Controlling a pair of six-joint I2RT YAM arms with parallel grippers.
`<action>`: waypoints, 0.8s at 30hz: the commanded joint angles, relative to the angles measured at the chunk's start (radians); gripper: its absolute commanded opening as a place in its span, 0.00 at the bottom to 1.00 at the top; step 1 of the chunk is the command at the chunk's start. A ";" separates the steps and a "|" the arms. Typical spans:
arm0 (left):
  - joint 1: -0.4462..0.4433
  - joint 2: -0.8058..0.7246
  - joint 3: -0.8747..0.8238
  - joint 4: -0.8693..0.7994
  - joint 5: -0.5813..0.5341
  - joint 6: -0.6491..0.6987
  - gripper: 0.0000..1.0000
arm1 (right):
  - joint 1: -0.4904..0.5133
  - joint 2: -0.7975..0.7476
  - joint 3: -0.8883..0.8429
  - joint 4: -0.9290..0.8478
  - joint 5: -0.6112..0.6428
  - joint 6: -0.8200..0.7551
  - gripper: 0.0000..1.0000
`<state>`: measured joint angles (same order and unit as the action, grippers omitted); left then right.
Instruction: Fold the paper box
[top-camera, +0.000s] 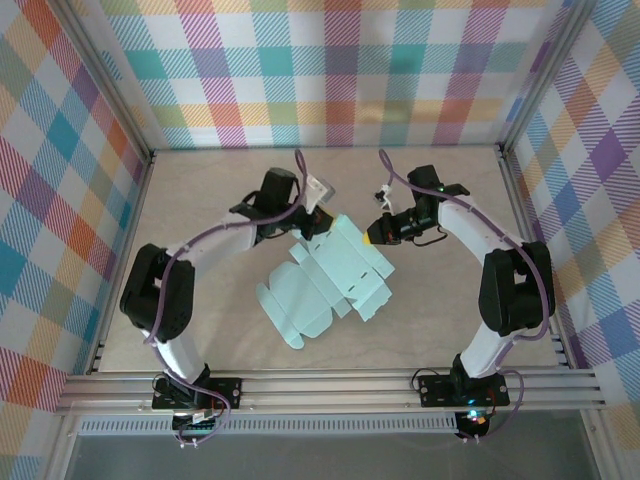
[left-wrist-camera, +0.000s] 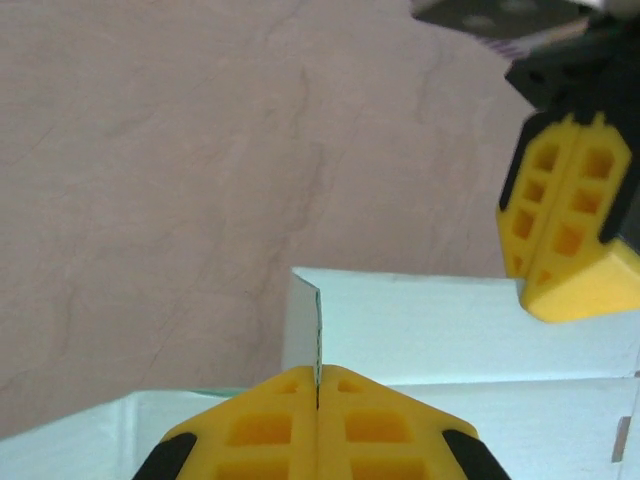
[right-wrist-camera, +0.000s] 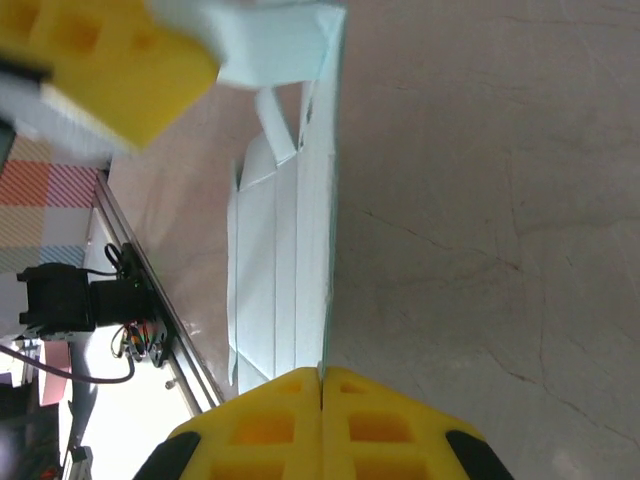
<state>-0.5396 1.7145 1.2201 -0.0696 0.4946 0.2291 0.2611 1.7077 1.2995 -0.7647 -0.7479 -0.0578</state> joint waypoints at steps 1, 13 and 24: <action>-0.103 -0.082 -0.097 0.157 -0.291 0.012 0.00 | -0.004 -0.030 0.020 0.043 -0.007 0.094 0.00; -0.441 0.065 -0.068 0.341 -1.000 0.229 0.00 | -0.005 -0.035 0.002 0.111 -0.057 0.168 0.00; -0.395 0.035 -0.049 0.251 -0.789 0.076 0.00 | -0.004 -0.045 -0.008 0.093 -0.036 0.124 0.00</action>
<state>-0.9493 1.8339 1.1683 0.1925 -0.5087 0.3885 0.2455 1.6932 1.2842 -0.7570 -0.7406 0.0978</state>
